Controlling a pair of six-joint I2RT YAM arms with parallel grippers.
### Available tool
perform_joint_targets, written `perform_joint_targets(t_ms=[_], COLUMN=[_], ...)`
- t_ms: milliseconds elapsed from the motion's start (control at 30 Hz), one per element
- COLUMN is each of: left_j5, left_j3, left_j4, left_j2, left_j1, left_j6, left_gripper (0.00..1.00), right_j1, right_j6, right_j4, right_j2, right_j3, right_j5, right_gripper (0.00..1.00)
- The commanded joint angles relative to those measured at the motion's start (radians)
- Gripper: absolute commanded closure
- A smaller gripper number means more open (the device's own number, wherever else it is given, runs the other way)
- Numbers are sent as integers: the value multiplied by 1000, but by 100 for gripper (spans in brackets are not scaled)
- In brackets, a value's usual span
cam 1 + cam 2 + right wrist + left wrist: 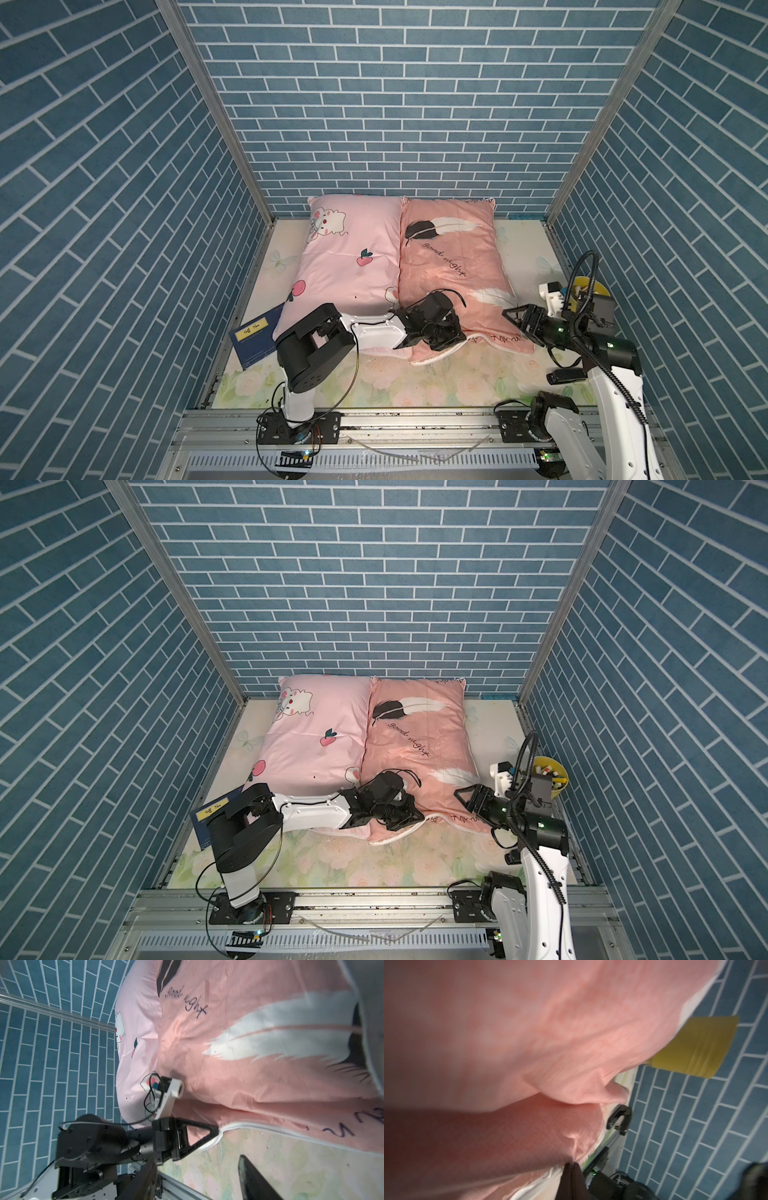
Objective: Zip up pillowcases
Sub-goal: Zip the zipper on the pillowcase.
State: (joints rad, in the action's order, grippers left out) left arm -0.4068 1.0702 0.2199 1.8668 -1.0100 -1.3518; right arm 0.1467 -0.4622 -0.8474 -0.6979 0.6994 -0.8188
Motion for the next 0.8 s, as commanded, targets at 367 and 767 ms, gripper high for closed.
perform_joint_targets(t_ms=[367, 767], left_j5=[14, 38], left_j3=[100, 90], left_j4=[124, 177], left_j2=[47, 58], left_j1=[7, 11], left_j6=[-179, -226], left_gripper=[100, 100], right_j1=[-264, -373], right_j6=[-447, -474], right_j4=[796, 1275], right_j2=[7, -306], right_j3=[-478, -516], right_j5=[131, 192], right_gripper=[56, 53])
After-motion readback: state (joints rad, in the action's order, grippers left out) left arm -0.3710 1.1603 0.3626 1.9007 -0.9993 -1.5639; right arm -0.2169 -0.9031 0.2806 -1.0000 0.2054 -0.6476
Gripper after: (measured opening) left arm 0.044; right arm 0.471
